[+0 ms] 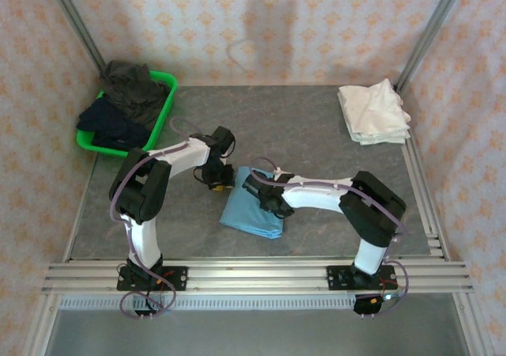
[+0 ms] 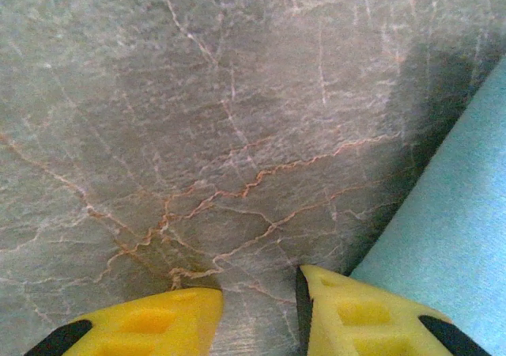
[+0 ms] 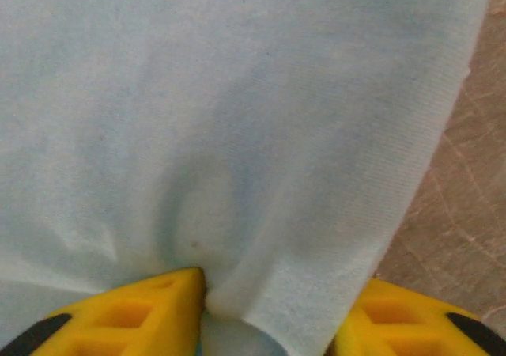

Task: Fold and stack the t-shirts

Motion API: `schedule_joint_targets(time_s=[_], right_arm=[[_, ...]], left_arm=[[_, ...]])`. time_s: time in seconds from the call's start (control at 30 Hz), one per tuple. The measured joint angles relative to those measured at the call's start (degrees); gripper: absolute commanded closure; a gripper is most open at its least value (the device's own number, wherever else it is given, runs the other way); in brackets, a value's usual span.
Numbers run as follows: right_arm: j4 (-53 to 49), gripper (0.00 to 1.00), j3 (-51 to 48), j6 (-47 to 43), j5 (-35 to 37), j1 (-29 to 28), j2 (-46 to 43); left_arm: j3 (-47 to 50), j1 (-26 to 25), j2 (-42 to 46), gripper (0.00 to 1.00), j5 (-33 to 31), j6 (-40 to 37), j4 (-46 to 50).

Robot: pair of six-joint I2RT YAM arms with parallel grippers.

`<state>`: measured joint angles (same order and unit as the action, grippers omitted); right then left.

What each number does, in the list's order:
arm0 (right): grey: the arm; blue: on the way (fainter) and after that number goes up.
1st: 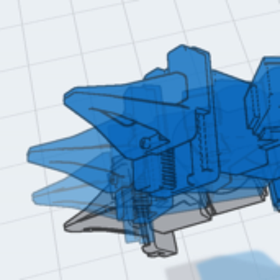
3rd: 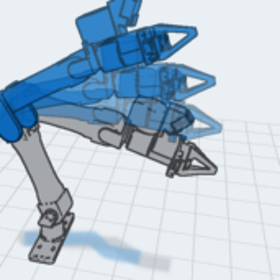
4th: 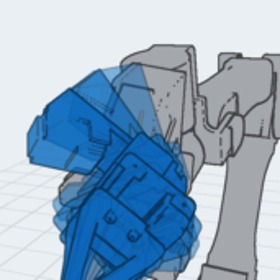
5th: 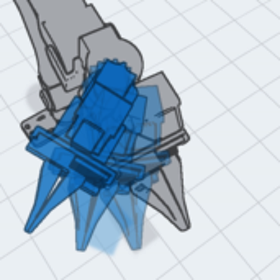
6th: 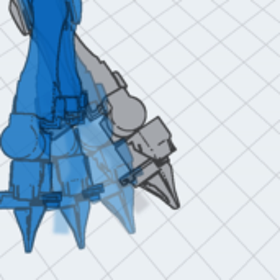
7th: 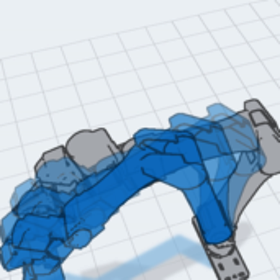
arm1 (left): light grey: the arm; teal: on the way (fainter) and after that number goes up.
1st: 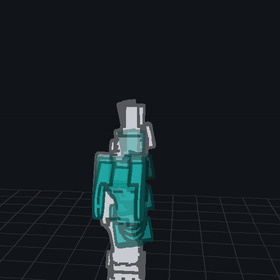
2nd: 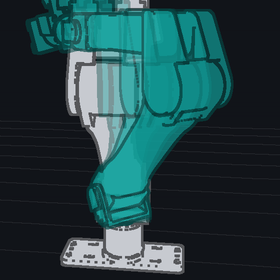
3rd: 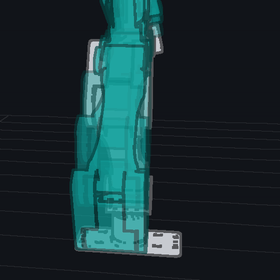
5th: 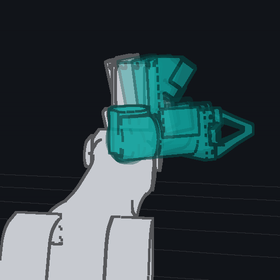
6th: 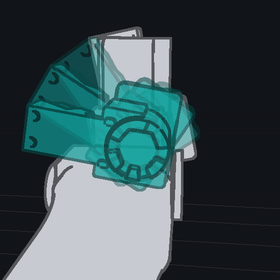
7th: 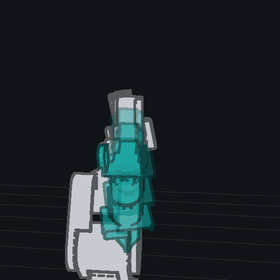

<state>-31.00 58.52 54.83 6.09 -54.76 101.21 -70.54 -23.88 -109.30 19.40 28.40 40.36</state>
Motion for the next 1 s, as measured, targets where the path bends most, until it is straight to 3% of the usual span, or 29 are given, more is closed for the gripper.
schedule_joint_targets(time_s=[0.23, 0.33, 0.53, 0.73, 1.0], right_arm=[[0.59, 1.00, 1.49, -1.20, 1.84, -0.37, 0.72], [1.25, 1.00, 0.39, -4.72, 1.49, 1.79, -0.61], [-1.64, 1.00, -0.35, -19.43, 2.62, 11.34, -5.18], [-4.63, 1.00, 6.62, -33.79, 3.10, 17.68, -5.55], [-6.40, 1.00, 13.97, -47.82, 6.69, 23.50, -4.61]], left_arm=[[-0.31, 0.52, -0.26, 0.67, 0.83, 0.00, 0.50], [-0.22, 1.25, -0.17, 0.67, 2.01, 0.00, 0.50], [2.01, 3.78, 2.10, 0.68, 2.43, -0.09, -2.64], [3.93, 9.60, 5.44, 0.68, -0.96, -0.50, -5.55], [4.68, 10.99, 8.70, 0.68, -1.86, -1.53, -5.90]])
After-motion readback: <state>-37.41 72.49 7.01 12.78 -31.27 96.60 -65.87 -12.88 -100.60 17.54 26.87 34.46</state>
